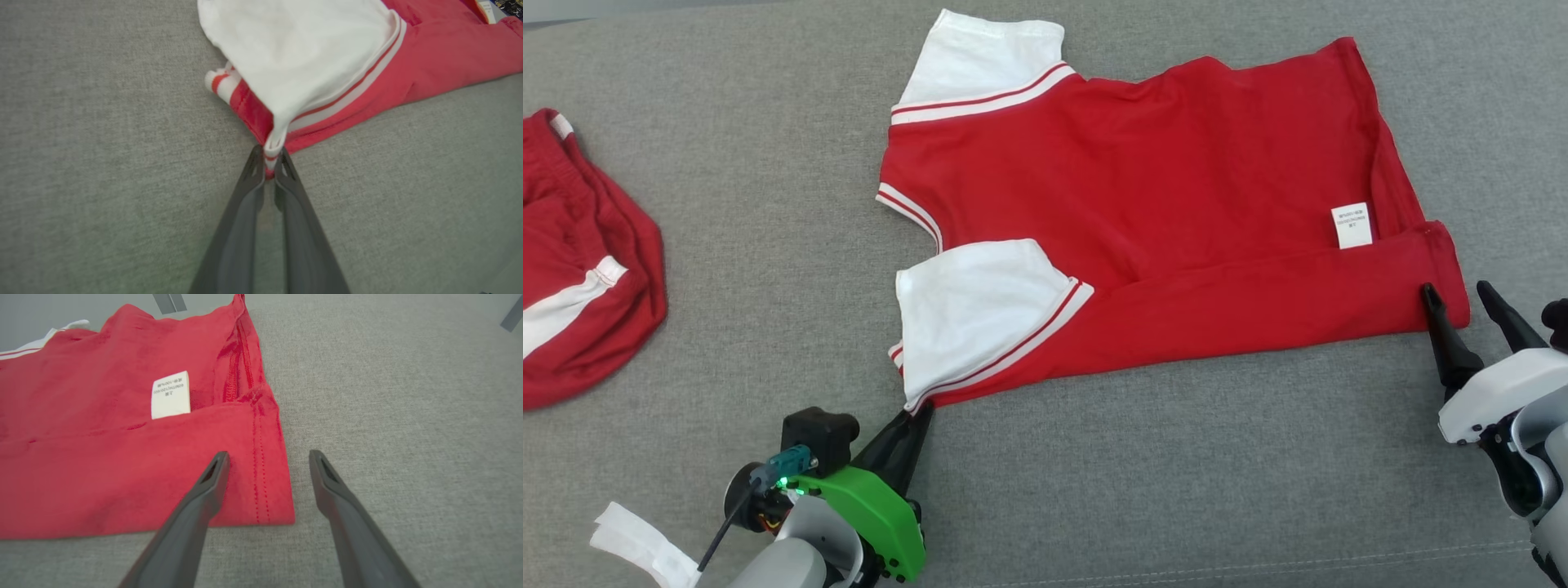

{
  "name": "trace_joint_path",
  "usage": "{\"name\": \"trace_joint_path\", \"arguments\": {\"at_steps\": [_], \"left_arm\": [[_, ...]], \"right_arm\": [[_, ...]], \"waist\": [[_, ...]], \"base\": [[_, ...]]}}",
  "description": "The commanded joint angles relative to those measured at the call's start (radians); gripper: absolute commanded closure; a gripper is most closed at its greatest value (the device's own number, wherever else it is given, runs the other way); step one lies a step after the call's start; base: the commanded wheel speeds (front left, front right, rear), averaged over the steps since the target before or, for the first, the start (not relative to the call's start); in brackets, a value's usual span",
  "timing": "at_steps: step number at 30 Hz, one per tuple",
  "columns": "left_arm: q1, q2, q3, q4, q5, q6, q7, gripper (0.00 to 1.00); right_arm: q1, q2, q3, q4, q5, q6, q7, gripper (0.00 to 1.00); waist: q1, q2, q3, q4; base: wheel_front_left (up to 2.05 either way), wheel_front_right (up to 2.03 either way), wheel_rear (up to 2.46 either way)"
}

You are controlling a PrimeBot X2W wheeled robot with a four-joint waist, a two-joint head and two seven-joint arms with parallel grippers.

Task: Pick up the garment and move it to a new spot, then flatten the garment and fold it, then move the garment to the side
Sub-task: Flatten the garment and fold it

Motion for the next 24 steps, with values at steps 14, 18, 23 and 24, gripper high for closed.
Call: {"name": "trace_joint_path", "arguments": {"at_steps": [14,18,23,24], "left_arm": [[-0.005,0.043,-0.016,-0.017,0.021,0.0,-0.007,1.0],[0.033,0.08,-0.019,-0.057,0.029,0.017,0.004,1.0],[0.117,0.141,-0.035,-0.148,0.033,0.057,0.058,1.0],[0.131,0.151,-0.038,-0.162,0.037,0.067,0.067,1.0]], "right_arm": [[-0.013,-0.018,0.126,0.09,0.151,-0.002,0.009,1.0],[0.044,-0.054,0.138,0.043,0.188,-0.002,-0.006,1.0],[0.143,-0.097,0.149,-0.02,0.216,-0.002,-0.009,1.0],[0.16,-0.1,0.146,-0.028,0.219,-0.002,-0.008,1.0]], "waist": [[0.0,0.0,-0.022,0.031],[0.0,0.0,-0.059,0.016],[0.0,0.0,-0.101,-0.008],[0.0,0.0,-0.106,-0.011]], "base": [[0.0,0.0,0.0],[0.0,0.0,0.0],[0.0,0.0,0.0],[0.0,0.0,0.0]]}}
